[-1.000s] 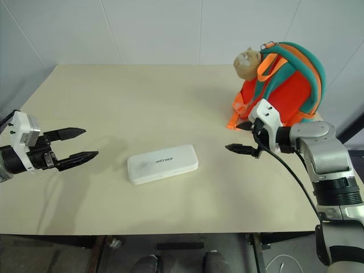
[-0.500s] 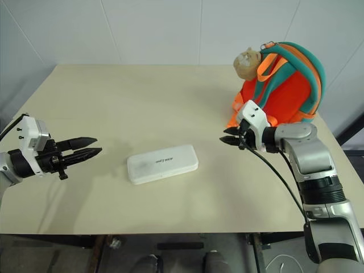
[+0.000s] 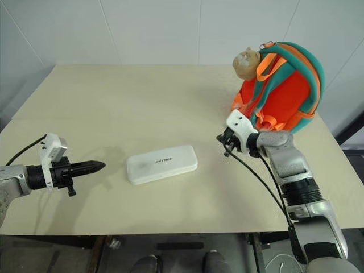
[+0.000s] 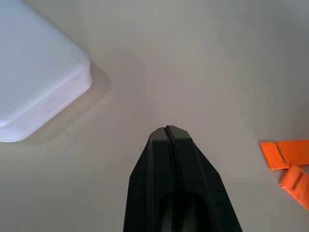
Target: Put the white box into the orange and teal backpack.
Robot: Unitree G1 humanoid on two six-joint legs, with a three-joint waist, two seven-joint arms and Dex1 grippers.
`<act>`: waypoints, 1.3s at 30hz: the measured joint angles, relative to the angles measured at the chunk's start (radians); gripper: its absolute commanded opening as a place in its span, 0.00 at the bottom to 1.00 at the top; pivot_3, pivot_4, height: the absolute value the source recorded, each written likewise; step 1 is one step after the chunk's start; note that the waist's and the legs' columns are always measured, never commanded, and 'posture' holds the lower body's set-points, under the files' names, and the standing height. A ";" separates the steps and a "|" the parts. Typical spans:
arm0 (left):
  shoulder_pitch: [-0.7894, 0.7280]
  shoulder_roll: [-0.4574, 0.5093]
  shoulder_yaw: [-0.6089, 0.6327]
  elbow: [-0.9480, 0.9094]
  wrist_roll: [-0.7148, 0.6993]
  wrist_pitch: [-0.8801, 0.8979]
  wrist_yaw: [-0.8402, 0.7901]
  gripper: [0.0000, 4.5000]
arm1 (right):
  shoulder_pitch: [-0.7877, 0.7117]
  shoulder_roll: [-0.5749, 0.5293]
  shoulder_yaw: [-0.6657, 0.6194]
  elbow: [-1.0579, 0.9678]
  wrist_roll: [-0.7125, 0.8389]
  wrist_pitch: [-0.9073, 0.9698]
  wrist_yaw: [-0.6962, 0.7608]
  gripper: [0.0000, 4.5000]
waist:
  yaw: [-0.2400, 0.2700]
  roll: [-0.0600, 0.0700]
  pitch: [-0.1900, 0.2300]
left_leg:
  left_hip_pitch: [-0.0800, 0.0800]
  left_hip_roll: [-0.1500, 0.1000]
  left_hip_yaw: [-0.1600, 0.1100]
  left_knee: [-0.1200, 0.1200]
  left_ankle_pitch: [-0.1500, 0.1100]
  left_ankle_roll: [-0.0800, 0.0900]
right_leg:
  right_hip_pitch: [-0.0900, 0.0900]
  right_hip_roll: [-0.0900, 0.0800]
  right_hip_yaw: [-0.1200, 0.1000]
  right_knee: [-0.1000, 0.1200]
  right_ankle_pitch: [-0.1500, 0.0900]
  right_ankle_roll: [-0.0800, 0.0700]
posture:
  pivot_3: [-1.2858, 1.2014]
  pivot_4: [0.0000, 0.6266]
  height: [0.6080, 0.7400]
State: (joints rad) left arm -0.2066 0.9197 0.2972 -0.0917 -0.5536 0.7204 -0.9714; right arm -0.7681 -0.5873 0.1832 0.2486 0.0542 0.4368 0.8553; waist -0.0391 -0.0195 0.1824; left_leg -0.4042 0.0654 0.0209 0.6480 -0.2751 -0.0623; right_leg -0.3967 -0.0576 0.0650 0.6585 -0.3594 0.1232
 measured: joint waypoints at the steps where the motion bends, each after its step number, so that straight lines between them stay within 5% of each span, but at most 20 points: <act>1: -0.001 -0.004 -0.009 0.010 0.000 0.009 0.002 0.00 | 0.000 0.009 0.010 0.011 -0.008 -0.003 -0.004 0.00 | 0.000 0.000 0.000 | 0.000 0.000 0.000 0.000 0.000 0.000 | 0.000 0.000 0.000 0.000 0.000 0.000 | 0.52 0.24 1.00; 13: -0.087 -0.065 -0.138 0.149 0.017 0.031 0.002 0.00 | 0.002 0.077 0.048 0.056 -0.066 -0.016 -0.030 0.00 | -0.009 0.000 0.000 | 0.000 0.000 0.000 0.001 0.000 0.000 | 0.000 0.000 0.000 0.001 0.000 0.000 | 0.52 0.24 1.00; 39: -0.097 -0.146 -0.179 0.135 0.033 0.030 0.019 0.00 | 0.062 0.093 0.095 -0.188 -0.041 0.141 0.080 0.00 | -0.015 0.000 0.000 | 0.000 0.000 -0.001 0.001 0.000 -0.001 | 0.000 0.000 0.000 0.002 0.000 0.000 | 0.52 0.24 1.00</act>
State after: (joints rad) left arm -0.3037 0.7735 0.1183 0.0436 -0.5204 0.7507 -0.9522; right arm -0.7058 -0.4941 0.2785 0.0605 0.0137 0.5782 0.9352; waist -0.0536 -0.0196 0.1824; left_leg -0.4041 0.0653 0.0198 0.6491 -0.2748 -0.0629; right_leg -0.3965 -0.0577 0.0647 0.6604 -0.3593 0.1234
